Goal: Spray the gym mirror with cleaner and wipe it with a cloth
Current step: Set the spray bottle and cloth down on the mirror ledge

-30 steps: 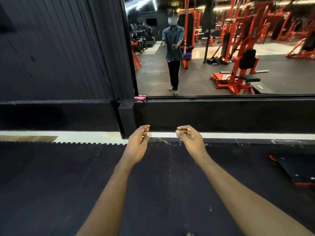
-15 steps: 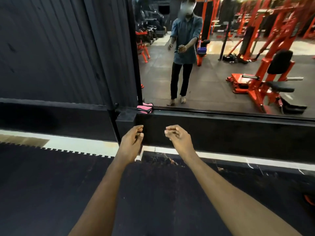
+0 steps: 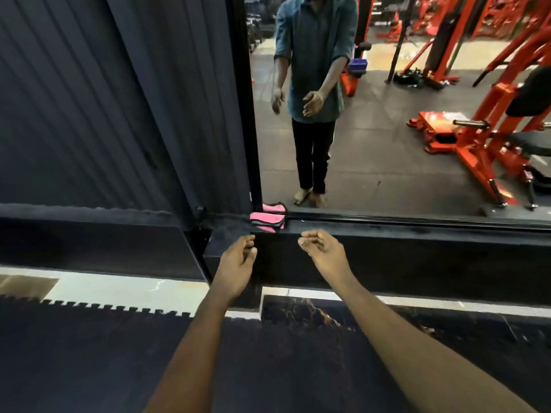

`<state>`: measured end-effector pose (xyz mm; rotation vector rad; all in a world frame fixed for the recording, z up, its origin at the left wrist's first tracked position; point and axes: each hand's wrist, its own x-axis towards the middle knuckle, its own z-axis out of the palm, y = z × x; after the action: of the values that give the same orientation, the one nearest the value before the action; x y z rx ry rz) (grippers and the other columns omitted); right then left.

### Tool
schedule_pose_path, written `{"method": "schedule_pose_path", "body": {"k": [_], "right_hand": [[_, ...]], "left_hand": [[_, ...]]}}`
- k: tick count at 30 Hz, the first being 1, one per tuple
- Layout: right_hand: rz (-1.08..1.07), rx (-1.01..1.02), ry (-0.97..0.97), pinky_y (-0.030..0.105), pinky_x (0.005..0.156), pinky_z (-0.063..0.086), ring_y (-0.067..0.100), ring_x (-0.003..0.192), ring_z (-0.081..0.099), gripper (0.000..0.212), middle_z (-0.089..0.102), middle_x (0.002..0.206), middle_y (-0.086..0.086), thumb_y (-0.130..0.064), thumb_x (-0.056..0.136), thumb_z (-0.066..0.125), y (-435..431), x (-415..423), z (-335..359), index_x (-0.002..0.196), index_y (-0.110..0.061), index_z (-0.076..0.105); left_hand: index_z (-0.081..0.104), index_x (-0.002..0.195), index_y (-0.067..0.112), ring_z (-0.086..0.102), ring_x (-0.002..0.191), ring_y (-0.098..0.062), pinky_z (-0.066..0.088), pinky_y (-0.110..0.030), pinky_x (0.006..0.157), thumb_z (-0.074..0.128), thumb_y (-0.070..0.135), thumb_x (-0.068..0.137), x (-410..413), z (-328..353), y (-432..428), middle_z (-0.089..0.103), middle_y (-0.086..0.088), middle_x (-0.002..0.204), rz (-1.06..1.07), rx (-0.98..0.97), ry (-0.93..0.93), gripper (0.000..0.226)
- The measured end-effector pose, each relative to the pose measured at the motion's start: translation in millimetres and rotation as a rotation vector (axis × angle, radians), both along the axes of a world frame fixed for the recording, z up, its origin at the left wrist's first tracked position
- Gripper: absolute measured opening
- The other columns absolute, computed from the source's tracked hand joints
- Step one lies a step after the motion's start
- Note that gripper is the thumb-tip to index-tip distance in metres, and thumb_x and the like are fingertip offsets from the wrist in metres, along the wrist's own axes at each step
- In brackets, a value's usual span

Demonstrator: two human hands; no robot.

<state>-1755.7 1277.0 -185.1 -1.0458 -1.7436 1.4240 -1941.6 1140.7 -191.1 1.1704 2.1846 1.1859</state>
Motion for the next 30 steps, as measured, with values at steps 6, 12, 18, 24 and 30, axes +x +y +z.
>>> {"method": "schedule_pose_path", "body": {"k": [6,12,18,24,30], "right_hand": [[-0.006,-0.049,-0.028,0.016,0.084,0.052,0.006,0.084,0.066,0.015,0.073,0.089,-0.001,-0.014,0.091,0.078,91,-97,-63,0.105,-0.009,0.072],[-0.040,-0.179,-0.071,0.025,0.089,0.052,0.006,0.087,0.065,0.014,0.073,0.093,0.001,-0.012,0.091,0.079,177,-187,-153,0.102,-0.009,0.071],[-0.113,-0.347,-0.126,0.022,0.093,0.046,0.012,0.099,0.059,0.020,0.062,0.106,0.002,-0.011,0.091,0.078,213,-242,-217,0.102,-0.026,0.068],[-0.141,-0.296,-0.205,0.021,0.116,0.031,0.012,0.132,0.043,0.037,0.040,0.140,0.006,0.000,0.089,0.076,221,-272,-264,0.120,-0.019,0.067],[-0.271,-0.306,-0.185,0.013,0.091,0.050,0.015,0.106,0.061,0.039,0.051,0.135,0.011,0.014,0.090,0.063,221,-271,-251,0.116,-0.015,0.067]], "left_hand": [[0.059,0.139,-0.001,0.061,0.117,-0.017,0.035,-0.005,0.091,0.059,0.007,0.103,-94,-50,95,0.066,-0.013,0.131,-0.047,-0.139,-0.006,0.037],[0.059,0.141,0.003,0.062,0.129,-0.028,0.040,-0.021,0.101,0.069,0.006,0.097,-190,-125,182,0.066,-0.015,0.137,-0.090,-0.344,-0.012,0.046],[0.056,0.148,0.018,0.057,0.134,-0.031,0.037,-0.024,0.107,0.072,0.008,0.094,-244,-194,257,0.061,-0.012,0.145,-0.207,-0.491,-0.018,0.057],[0.059,0.145,0.019,0.066,0.118,-0.037,0.047,-0.032,0.102,0.065,-0.014,0.083,-270,-256,298,0.069,-0.020,0.129,-0.197,-0.433,0.028,0.070],[0.075,0.108,0.007,0.071,0.095,-0.030,0.046,-0.021,0.087,0.068,-0.020,0.074,-277,-246,316,0.074,-0.013,0.105,-0.282,-0.219,0.137,0.044]]}}
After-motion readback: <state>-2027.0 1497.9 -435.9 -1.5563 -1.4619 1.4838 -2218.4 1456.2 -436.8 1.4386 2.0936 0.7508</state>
